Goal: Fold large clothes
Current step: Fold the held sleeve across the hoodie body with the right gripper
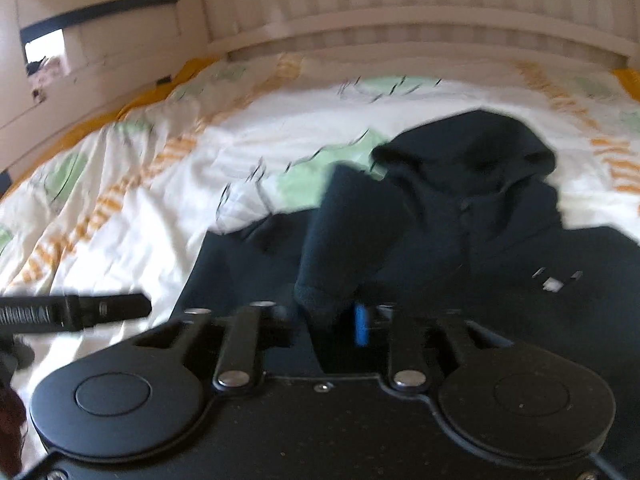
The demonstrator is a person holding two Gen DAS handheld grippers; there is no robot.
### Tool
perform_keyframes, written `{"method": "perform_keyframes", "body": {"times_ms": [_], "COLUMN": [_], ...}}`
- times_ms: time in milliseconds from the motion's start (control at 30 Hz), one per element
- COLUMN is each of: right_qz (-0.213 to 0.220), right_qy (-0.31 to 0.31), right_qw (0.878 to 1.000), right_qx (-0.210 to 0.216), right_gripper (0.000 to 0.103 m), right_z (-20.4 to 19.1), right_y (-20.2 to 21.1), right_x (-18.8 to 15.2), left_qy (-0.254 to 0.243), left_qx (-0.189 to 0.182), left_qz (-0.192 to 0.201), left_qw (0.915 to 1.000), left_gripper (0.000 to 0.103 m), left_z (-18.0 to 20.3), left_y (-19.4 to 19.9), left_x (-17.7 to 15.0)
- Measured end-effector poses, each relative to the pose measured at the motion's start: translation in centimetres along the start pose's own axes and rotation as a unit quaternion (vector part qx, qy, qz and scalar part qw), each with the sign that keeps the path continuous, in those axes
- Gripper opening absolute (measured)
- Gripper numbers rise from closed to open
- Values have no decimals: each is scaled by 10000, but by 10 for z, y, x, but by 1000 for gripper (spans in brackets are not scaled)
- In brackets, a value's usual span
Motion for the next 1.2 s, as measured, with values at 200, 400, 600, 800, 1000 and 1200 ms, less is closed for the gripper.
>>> {"method": "perform_keyframes", "body": {"times_ms": [200, 400, 600, 800, 1000, 1200], "right_qz": [-205, 121, 265, 143, 1, 31], "right_qy": [82, 79, -230, -1197, -818, -766], "right_qw": [9986, 9996, 9977, 9867, 9909, 9932], "right_qx": [487, 244, -583, -1091, -1071, -877], "right_gripper": [78, 81, 81, 77, 79, 83], "right_z": [-3, 36, 107, 181, 171, 168], "right_y": [25, 73, 105, 134, 138, 144], "right_x": [-20, -18, -29, -67, -72, -74], "left_qy": [-55, -314, -800, -1192, -1679, -1630], "left_qx": [-139, -370, -448, -51, 114, 184], "left_qz": [59, 74, 11, -96, 122, 375], "left_qw": [9999, 9988, 9958, 9928, 9857, 9857], "left_gripper": [91, 91, 91, 91, 97, 102], "left_z": [11, 51, 99, 111, 108, 105], "left_y": [2, 1, -11, -36, -49, -48], "left_x": [2, -2, -23, -45, -64, -69]}}
Point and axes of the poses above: each gripper's, at about its wrist camera, not at the fingertips, and y roughly against the way its jaws point, z to its right, x to its top, the point moved 10 cm from there along -y, roughly the way its jaws point, and after that the axes turned 12 degrees about x, right-handed, at the moved point
